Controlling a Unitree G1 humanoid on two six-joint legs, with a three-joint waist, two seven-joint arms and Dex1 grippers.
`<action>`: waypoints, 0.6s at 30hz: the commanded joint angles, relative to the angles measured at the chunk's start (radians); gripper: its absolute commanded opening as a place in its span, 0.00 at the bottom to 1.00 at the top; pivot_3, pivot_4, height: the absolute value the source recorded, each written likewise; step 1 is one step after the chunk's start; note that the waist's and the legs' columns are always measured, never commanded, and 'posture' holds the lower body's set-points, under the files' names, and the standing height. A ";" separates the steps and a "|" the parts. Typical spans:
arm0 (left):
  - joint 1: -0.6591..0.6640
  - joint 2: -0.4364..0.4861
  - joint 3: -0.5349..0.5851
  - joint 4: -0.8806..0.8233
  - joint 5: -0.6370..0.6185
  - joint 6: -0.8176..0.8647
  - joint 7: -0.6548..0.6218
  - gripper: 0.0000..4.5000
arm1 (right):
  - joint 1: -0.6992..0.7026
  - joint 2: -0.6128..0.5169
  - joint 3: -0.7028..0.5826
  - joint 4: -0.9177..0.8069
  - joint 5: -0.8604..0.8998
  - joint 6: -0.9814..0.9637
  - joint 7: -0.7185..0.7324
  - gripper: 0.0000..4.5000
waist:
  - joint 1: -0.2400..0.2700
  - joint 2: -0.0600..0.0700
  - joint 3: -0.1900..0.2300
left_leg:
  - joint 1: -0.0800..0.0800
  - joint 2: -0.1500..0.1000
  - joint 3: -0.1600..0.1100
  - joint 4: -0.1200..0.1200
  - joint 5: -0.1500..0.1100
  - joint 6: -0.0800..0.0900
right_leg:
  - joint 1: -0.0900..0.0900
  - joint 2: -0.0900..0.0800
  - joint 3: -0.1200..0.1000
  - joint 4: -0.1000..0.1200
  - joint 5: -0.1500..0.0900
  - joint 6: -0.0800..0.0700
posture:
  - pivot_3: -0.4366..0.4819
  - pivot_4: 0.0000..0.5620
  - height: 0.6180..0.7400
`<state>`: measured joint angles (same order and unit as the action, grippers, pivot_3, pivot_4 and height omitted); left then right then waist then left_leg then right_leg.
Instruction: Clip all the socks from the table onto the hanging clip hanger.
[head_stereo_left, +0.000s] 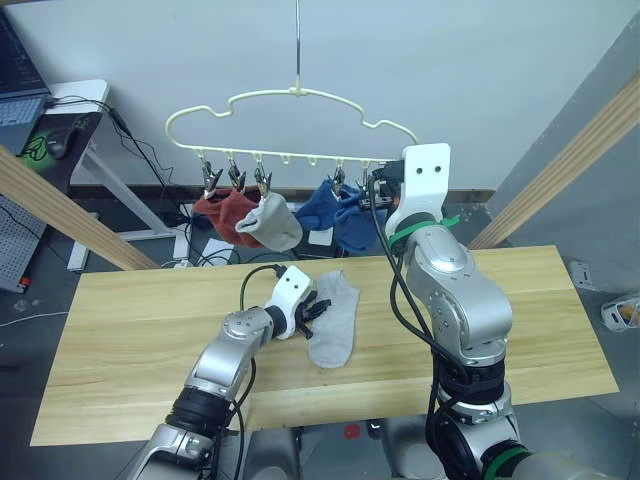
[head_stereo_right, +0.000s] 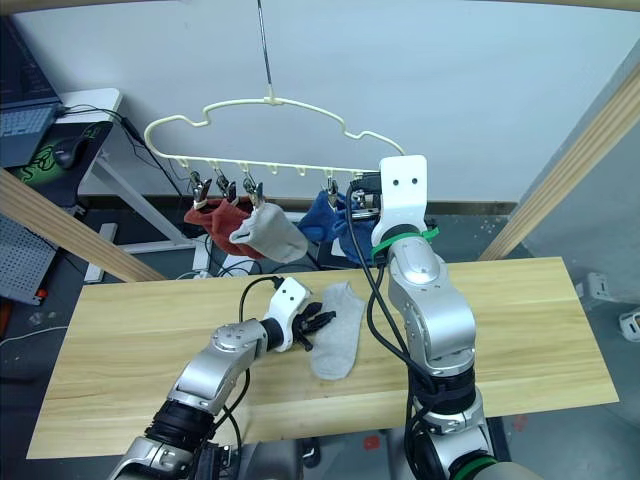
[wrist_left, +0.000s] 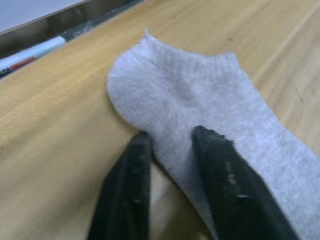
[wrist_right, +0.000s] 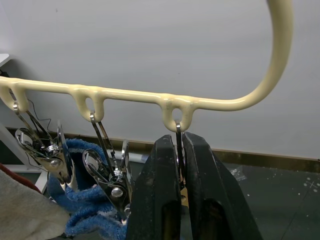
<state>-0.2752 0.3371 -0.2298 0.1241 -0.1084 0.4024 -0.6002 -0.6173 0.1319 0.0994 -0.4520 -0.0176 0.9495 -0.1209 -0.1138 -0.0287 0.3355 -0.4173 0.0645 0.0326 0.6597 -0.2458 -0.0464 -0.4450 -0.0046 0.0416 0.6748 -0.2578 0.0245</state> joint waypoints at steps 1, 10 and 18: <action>0.031 -0.009 -0.010 -0.005 0.013 -0.004 0.003 0.03 | 0.018 0.016 -0.009 -0.026 -0.008 0.009 -0.020 0.00 | 0.000 0.000 0.001 | 0.000 0.000 0.000 0.000 0.000 0.000 | 0.000 0.000 0.000 0.000 0.000 0.000 | 0.22 0.74 0.96; 0.076 -0.018 0.056 -0.087 -0.060 -0.058 -0.030 0.01 | 0.023 0.018 -0.005 -0.018 -0.005 0.000 -0.025 0.00 | 0.000 0.001 0.003 | 0.000 0.000 0.001 -0.004 0.000 0.000 | 0.000 -0.003 0.000 -0.003 -0.001 0.001 | 0.23 0.73 0.96; 0.159 -0.001 0.214 -0.307 -0.285 0.018 -0.101 0.01 | 0.024 0.016 -0.006 -0.013 -0.004 -0.015 -0.025 0.00 | 0.000 0.002 0.004 | -0.001 0.000 0.002 -0.015 0.000 -0.001 | -0.001 -0.004 -0.001 -0.013 -0.001 0.001 | 0.23 0.71 0.96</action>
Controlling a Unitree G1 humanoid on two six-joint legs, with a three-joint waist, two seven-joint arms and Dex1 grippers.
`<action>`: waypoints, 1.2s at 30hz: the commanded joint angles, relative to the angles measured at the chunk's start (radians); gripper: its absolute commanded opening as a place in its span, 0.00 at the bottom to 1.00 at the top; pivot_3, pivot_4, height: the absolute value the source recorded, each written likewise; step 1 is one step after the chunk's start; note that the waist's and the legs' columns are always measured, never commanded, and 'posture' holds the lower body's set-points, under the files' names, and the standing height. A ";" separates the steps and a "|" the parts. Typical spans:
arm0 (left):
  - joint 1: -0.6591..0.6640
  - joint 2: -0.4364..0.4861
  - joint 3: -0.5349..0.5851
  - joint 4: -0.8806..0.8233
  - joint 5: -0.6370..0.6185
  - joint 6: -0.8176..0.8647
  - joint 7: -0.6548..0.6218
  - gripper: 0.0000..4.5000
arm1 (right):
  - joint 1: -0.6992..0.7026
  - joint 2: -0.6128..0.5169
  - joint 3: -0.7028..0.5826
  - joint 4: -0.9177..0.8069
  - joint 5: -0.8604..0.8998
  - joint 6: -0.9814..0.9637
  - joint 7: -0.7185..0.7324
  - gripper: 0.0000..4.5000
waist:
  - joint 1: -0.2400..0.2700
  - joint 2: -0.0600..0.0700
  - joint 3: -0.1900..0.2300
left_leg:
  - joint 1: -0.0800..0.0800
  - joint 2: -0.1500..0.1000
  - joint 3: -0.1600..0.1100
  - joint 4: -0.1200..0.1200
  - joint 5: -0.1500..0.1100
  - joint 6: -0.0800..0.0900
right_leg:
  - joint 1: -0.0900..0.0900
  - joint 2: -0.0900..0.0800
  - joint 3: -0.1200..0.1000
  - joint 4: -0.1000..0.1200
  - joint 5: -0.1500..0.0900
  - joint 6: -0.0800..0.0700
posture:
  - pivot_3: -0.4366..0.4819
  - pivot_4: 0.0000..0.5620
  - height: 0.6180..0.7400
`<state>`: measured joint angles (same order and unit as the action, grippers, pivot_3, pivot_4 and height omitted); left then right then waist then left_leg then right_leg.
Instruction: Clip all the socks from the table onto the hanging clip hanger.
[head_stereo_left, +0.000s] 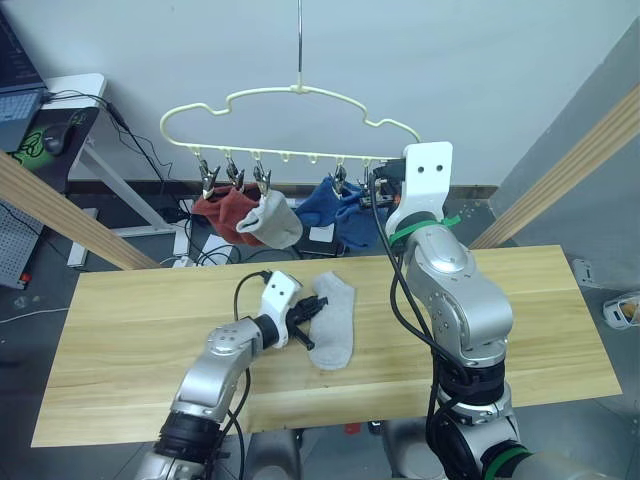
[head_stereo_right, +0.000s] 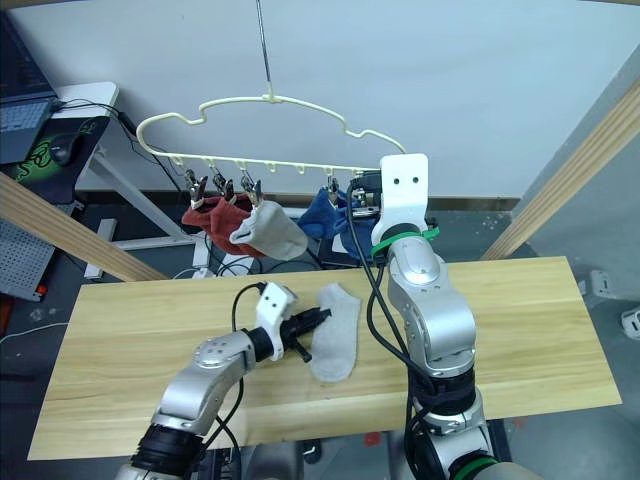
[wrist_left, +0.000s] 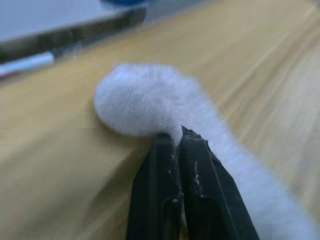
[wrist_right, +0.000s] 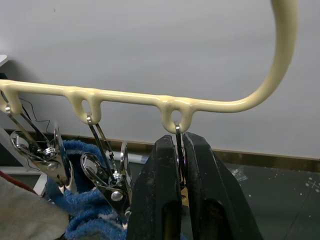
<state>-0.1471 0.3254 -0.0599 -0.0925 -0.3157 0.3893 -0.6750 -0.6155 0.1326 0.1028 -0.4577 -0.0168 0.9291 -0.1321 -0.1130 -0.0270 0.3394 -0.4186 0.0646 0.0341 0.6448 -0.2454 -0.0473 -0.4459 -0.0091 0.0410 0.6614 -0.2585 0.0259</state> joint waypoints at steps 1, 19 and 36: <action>0.038 0.014 0.054 -0.113 -0.101 0.048 -0.029 0.01 | 0.023 0.015 -0.010 -0.006 -0.005 0.003 -0.014 0.00 | -0.001 0.000 0.000 | 0.000 0.000 0.000 0.000 0.000 0.000 | 0.000 0.000 0.000 0.000 0.000 0.000 | 0.23 0.71 0.96; 0.079 0.023 -0.001 -0.085 0.001 0.093 0.110 0.15 | 0.023 0.013 -0.006 -0.005 -0.002 -0.003 -0.008 0.00 | -0.001 0.000 0.000 | -0.002 -0.002 0.000 -0.001 -0.001 0.000 | -0.001 -0.006 -0.001 -0.003 0.000 0.001 | 0.23 0.69 0.96; -0.023 -0.039 0.010 0.070 0.131 -0.068 0.241 0.60 | 0.032 0.016 0.004 -0.007 0.001 -0.007 -0.005 0.00 | 0.000 0.000 0.000 | -0.003 -0.003 0.000 -0.001 -0.001 0.000 | -0.001 -0.007 -0.001 -0.002 0.000 0.000 | 0.23 0.69 0.96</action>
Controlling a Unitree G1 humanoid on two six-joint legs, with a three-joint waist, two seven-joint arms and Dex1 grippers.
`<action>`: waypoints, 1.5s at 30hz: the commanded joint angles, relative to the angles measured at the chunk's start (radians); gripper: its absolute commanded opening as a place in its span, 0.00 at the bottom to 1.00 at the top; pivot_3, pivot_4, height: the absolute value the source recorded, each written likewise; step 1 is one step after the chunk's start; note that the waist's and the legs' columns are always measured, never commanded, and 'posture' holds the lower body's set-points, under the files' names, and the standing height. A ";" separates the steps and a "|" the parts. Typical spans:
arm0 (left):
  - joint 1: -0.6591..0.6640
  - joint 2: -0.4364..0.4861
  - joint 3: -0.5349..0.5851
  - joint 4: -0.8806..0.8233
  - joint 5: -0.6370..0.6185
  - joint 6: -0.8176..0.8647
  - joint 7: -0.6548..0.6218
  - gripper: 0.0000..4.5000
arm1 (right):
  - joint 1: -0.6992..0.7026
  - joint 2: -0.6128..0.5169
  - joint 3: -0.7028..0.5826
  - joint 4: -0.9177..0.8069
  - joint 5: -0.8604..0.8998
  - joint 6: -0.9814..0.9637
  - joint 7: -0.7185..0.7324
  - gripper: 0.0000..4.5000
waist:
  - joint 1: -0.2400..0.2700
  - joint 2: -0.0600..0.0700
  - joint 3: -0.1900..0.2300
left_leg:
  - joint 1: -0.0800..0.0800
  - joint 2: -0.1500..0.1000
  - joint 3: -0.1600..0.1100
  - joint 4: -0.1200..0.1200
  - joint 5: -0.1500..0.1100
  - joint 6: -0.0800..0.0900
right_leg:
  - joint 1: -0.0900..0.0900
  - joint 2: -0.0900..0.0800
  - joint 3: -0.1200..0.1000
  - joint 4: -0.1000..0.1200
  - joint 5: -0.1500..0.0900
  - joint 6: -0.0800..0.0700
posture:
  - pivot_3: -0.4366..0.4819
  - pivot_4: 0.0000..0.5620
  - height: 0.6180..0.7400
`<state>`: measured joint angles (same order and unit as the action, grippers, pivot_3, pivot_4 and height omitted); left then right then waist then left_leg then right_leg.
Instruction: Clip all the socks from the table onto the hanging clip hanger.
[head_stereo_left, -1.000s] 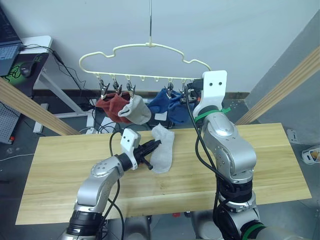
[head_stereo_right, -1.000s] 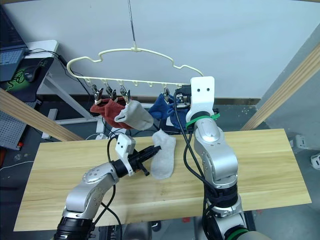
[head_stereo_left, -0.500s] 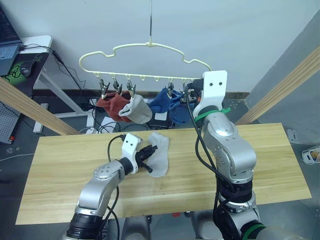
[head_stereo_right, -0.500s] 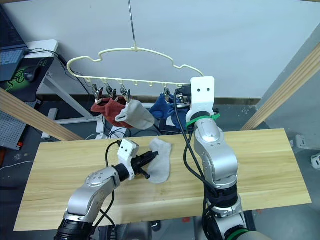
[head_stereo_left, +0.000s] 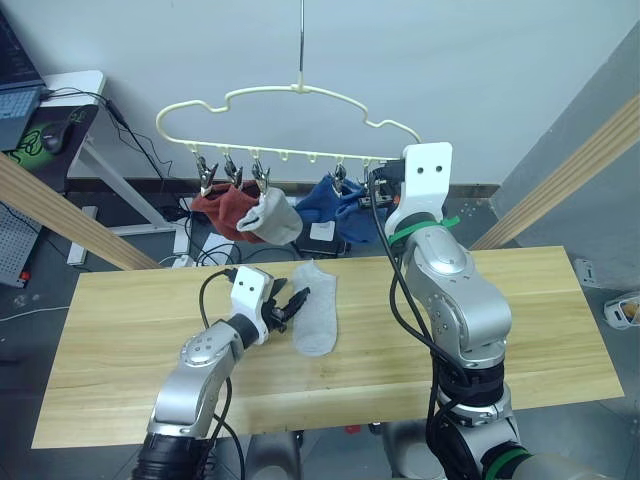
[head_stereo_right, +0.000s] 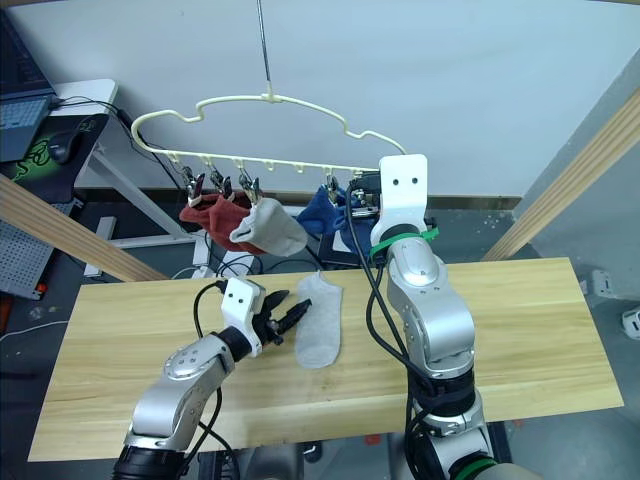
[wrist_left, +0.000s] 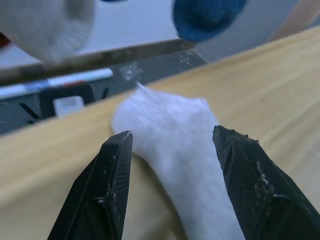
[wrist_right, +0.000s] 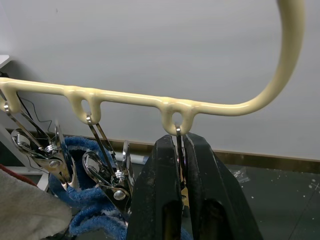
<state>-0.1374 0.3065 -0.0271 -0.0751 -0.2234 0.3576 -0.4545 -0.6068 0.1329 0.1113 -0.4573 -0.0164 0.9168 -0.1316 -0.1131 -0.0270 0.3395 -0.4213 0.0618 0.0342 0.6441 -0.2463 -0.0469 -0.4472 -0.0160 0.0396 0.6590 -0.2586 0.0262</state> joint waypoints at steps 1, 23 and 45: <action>-0.059 -0.026 -0.034 0.088 0.053 -0.044 0.026 0.60 | 0.023 0.016 -0.003 -0.006 0.001 0.004 -0.005 0.00 | -0.001 0.000 0.000 | 0.000 0.000 0.000 0.000 0.000 0.000 | 0.000 0.000 0.000 0.000 0.000 0.000 | 0.23 0.69 0.96; -0.132 -0.062 -0.138 0.233 0.166 -0.029 -0.007 0.13 | 0.029 0.028 0.007 -0.012 0.004 0.001 -0.010 0.00 | -0.002 0.000 0.000 | -0.002 0.000 0.000 0.001 0.000 0.000 | -0.001 0.001 -0.001 0.001 0.001 -0.001 | 0.21 0.70 0.96; -0.224 -0.205 -0.217 0.071 0.084 -0.354 -0.158 0.00 | -0.024 0.009 -0.050 -0.098 0.025 0.099 0.017 0.00 | -0.006 0.000 0.000 | -0.003 -0.001 0.000 0.001 0.000 0.000 | -0.001 0.002 0.000 0.000 0.001 -0.001 | 0.15 0.64 0.96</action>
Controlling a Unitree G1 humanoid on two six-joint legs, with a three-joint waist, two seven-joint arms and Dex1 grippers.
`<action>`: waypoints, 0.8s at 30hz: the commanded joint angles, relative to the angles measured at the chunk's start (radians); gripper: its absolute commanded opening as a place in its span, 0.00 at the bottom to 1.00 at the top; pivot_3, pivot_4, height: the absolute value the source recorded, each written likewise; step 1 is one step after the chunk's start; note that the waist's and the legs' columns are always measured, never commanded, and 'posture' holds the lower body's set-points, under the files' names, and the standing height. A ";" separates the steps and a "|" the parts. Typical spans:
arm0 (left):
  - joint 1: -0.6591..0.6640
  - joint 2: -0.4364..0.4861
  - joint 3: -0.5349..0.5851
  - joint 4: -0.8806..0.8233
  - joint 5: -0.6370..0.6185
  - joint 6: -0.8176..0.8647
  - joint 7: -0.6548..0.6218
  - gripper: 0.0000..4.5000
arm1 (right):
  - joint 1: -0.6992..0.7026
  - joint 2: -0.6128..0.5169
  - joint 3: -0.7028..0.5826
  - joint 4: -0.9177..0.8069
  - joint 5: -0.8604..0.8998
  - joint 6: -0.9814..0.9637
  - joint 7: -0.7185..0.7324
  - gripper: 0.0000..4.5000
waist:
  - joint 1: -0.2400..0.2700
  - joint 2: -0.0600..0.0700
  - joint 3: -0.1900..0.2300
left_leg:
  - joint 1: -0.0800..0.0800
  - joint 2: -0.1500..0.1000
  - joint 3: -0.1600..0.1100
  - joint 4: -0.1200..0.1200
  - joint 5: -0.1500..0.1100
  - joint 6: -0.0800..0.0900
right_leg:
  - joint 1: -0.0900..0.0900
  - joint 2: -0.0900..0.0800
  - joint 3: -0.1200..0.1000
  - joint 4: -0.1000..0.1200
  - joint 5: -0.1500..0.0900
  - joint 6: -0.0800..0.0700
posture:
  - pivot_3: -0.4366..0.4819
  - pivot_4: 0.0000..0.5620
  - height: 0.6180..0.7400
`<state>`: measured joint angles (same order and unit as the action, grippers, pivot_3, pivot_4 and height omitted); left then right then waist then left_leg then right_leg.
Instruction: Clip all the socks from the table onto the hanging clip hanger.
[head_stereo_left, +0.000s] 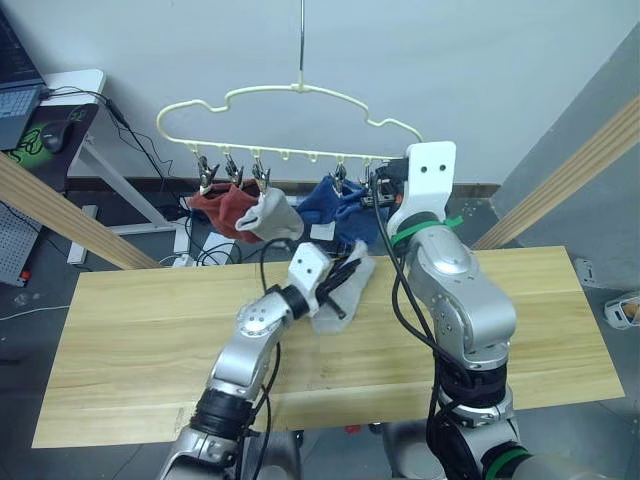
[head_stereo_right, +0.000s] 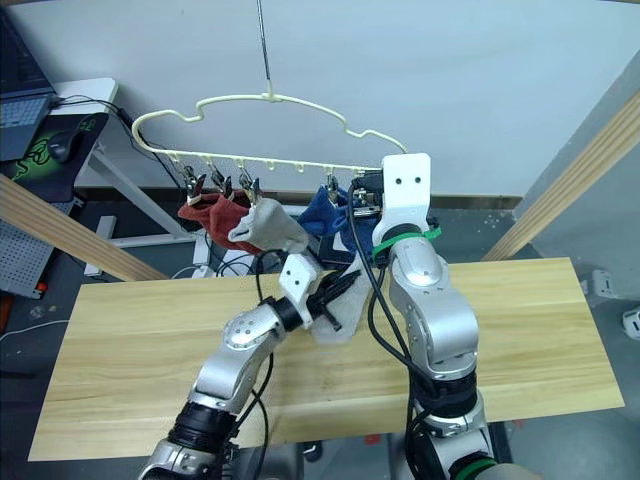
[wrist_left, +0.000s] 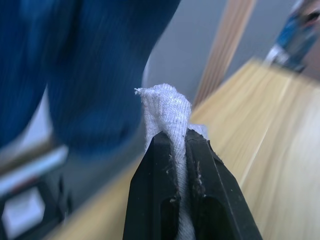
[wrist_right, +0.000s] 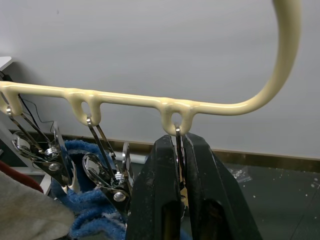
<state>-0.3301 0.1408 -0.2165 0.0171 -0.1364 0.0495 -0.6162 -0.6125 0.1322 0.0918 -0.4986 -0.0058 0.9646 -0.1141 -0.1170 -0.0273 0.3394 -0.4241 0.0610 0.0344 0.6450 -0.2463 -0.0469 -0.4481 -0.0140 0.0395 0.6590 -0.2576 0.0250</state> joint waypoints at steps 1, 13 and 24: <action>-0.043 -0.053 -0.031 -0.016 -0.003 -0.053 0.006 0.00 | -0.023 0.010 -0.034 -0.066 0.017 0.065 0.002 0.00 | -0.003 0.000 0.000 | 0.000 0.000 0.000 0.000 0.000 0.000 | 0.000 0.001 0.000 0.000 0.000 0.000 | 0.15 0.63 0.96; -0.183 -0.155 -0.031 0.201 0.077 -0.219 0.102 0.00 | -0.077 0.006 -0.064 -0.104 0.051 0.146 0.012 0.00 | -0.038 -0.001 -0.001 | -0.003 -0.001 -0.002 0.001 0.000 0.001 | -0.002 0.002 -0.001 0.000 0.001 0.000 | 0.12 0.57 0.96; -0.226 -0.170 0.012 0.310 0.130 -0.316 0.233 0.00 | -0.109 -0.021 -0.087 -0.127 0.068 0.192 0.016 0.00 | -0.054 -0.001 -0.001 | -0.005 0.000 -0.002 0.001 0.000 0.001 | -0.003 0.001 -0.002 0.002 0.001 0.000 | 0.12 0.56 0.96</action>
<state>-0.5517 -0.0168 -0.2048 0.3401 -0.0166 -0.2330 -0.3987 -0.7120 0.1164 0.0184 -0.5825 0.0603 1.1559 -0.0994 -0.1708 -0.0284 0.3386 -0.4296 0.0604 0.0323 0.6466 -0.2462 -0.0460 -0.4516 -0.0126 0.0373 0.6614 -0.2568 0.0250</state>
